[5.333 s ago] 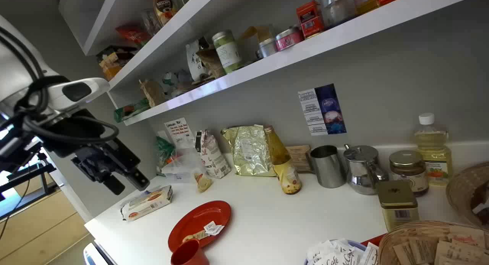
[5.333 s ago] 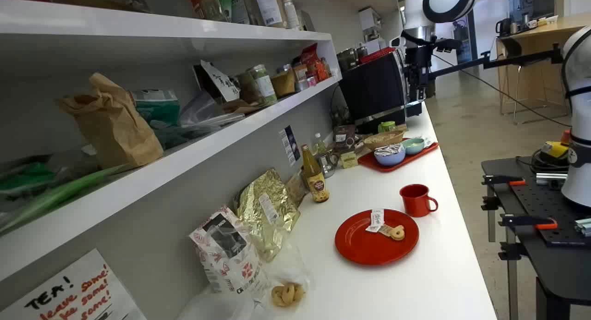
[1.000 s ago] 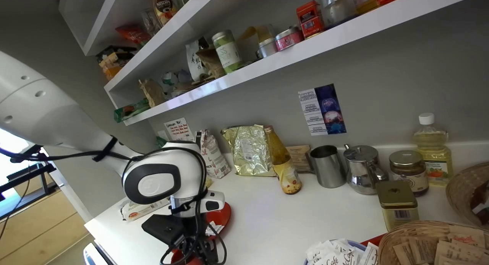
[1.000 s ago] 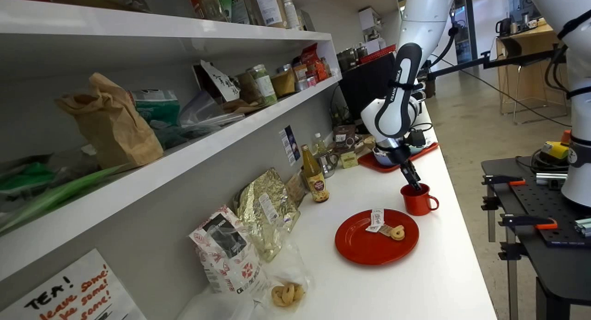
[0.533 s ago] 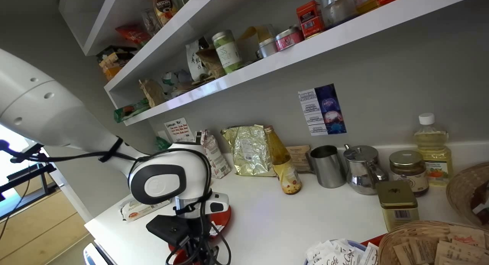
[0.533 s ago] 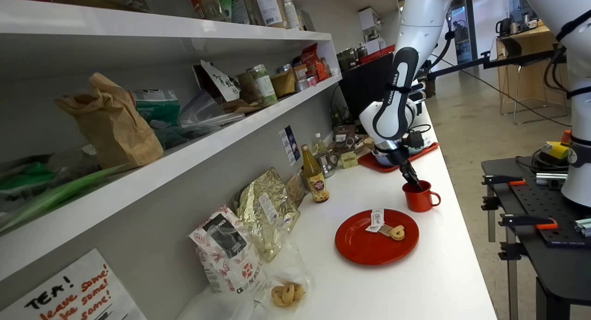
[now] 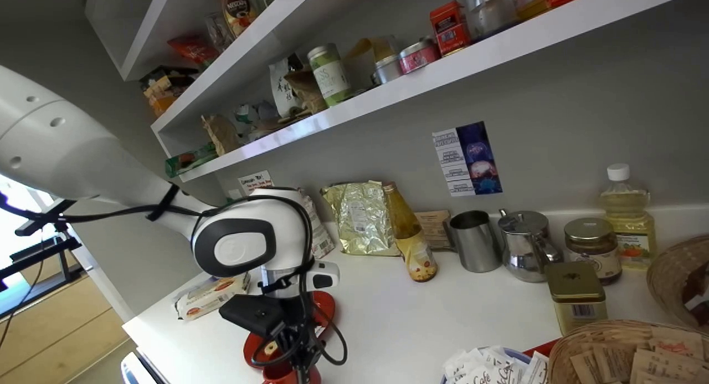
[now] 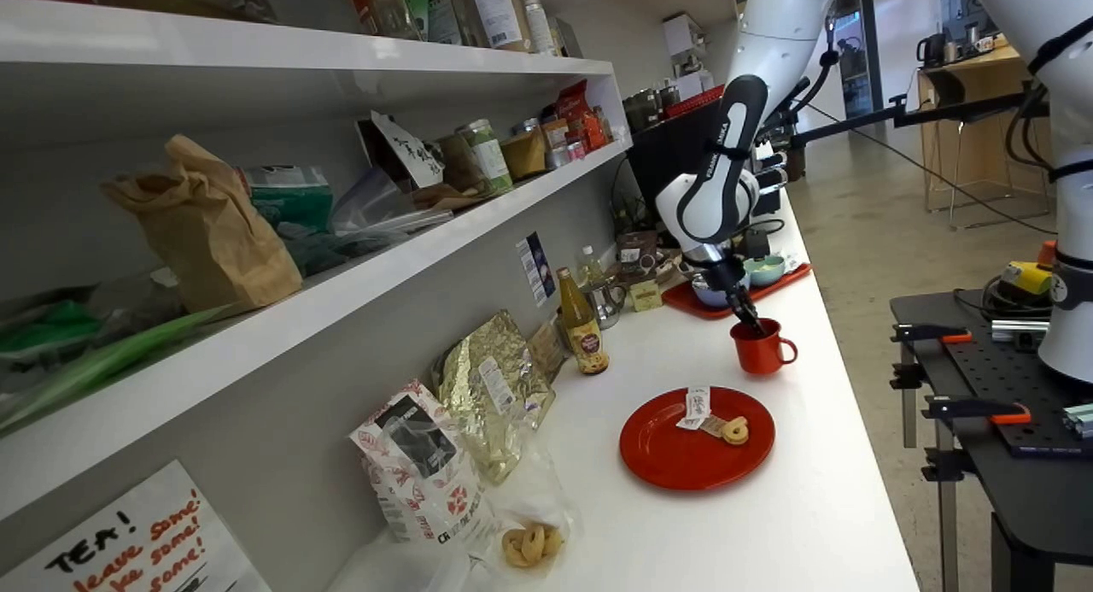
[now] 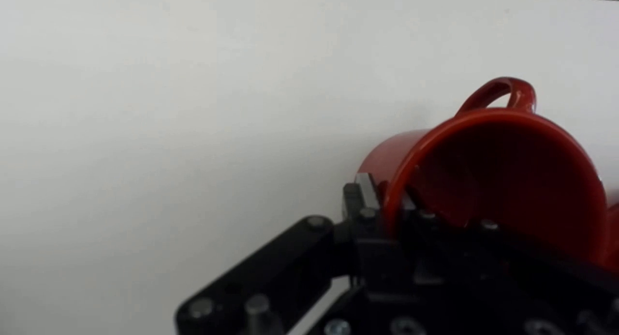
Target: Put the cup on the plate
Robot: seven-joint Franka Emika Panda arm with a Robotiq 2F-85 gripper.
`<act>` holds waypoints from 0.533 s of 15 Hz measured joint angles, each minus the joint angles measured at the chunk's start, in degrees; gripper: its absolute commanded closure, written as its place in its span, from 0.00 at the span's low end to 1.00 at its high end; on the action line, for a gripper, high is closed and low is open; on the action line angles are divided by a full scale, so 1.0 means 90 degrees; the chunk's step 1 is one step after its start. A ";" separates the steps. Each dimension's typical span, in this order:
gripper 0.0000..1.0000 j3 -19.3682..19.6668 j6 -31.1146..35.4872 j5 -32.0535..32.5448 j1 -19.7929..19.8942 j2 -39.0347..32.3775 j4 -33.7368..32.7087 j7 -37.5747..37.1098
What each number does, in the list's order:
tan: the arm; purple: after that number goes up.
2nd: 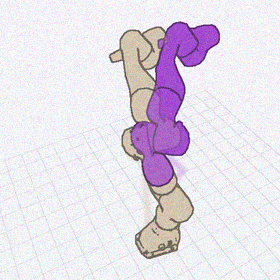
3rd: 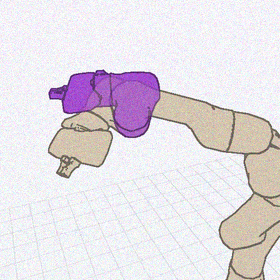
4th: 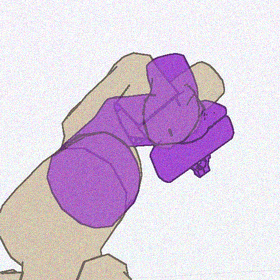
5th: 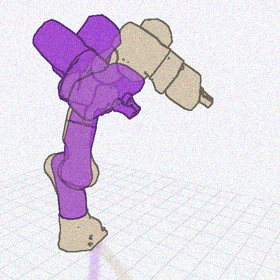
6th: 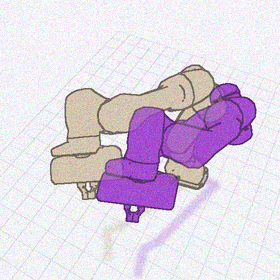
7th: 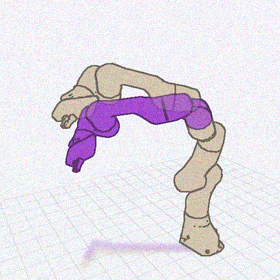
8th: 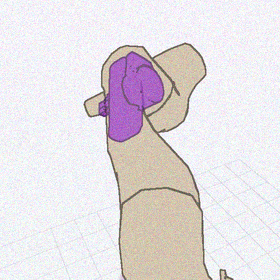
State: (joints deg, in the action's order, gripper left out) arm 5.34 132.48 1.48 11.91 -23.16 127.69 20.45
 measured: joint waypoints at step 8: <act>0.98 -0.0327 -0.0195 0.0028 -0.0252 0.0787 -0.0176 0.0187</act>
State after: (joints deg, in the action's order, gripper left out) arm 2.40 130.73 1.74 9.64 -16.08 126.10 22.13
